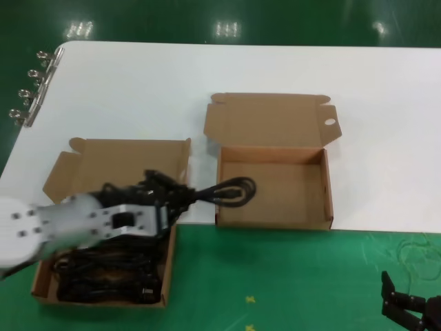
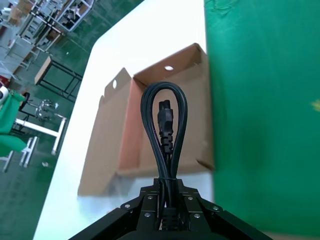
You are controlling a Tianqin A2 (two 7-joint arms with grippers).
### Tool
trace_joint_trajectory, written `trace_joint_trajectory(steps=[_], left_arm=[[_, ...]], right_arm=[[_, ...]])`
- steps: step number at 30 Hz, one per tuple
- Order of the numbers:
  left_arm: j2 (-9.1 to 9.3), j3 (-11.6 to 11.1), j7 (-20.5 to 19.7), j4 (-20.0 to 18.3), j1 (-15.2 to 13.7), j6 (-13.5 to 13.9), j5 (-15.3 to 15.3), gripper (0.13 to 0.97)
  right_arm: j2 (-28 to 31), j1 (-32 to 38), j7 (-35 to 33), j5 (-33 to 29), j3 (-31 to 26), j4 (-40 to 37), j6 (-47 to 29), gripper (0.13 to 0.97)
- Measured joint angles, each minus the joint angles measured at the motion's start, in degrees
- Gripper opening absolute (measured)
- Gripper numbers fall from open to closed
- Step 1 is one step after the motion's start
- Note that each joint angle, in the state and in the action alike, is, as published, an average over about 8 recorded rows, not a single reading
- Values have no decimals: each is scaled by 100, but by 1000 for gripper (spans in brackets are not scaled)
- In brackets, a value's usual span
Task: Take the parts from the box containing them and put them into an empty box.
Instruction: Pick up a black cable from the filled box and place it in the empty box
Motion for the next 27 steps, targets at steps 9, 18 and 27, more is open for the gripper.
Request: trace_joint_trajectory(steps=[9, 18, 27], left_arm=[[1219, 137, 1072, 1482, -655, -627, -31, 208], [2189, -234, 3293, 3132, -1137, -560, -833, 208], [2676, -786, 5064, 4653, -1670, -367, -1453, 208]], right_arm=[[0, 0, 0, 0, 0, 0, 0, 966], [0, 0, 0, 0, 0, 0, 0, 966], [0, 0, 0, 0, 0, 0, 0, 966]])
